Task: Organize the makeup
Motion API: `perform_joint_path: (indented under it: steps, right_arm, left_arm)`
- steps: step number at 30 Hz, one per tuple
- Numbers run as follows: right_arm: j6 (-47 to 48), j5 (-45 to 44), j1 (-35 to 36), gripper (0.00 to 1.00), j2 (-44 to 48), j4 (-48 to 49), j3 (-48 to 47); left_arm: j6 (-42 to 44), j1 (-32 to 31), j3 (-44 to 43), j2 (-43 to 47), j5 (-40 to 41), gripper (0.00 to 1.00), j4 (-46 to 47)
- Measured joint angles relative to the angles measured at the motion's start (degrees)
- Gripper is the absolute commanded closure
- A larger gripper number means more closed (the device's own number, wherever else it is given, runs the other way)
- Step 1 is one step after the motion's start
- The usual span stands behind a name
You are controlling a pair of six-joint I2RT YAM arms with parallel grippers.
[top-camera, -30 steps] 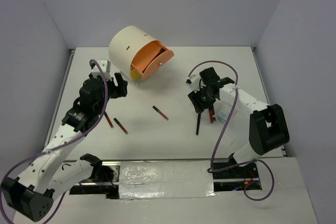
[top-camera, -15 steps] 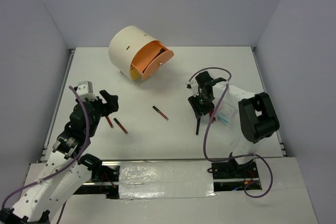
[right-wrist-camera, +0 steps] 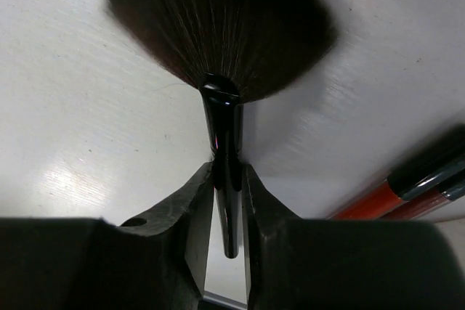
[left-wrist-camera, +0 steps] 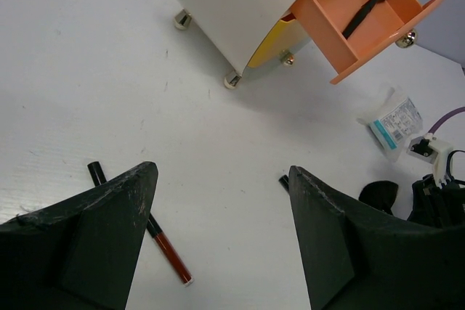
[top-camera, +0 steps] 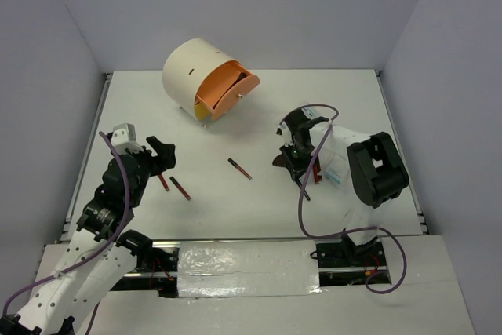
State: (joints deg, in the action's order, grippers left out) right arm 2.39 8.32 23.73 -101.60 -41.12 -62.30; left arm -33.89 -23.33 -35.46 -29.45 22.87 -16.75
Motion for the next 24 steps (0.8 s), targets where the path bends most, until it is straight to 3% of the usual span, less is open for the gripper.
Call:
perform_joint_path:
  steps: [9, 15, 24]
  right_arm:
    - [1.79, 5.66, 0.04, 0.98, 0.85, -0.85, -2.08]
    - [7.93, 14.78, 0.04, 1.0, 5.66, -1.55, -17.57]
    - [38.25, 19.93, 0.44, 1.0, 8.94, -1.36, -41.97]
  left_arm:
    - [-0.81, 0.0, 0.0, -0.15, -0.04, 0.15, 0.0]
    - [-0.81, 0.0, 0.0, -1.33, -0.22, 0.15, 0.24]
    - [-0.79, 0.0, 0.0, -1.55, -0.72, 0.15, 1.14]
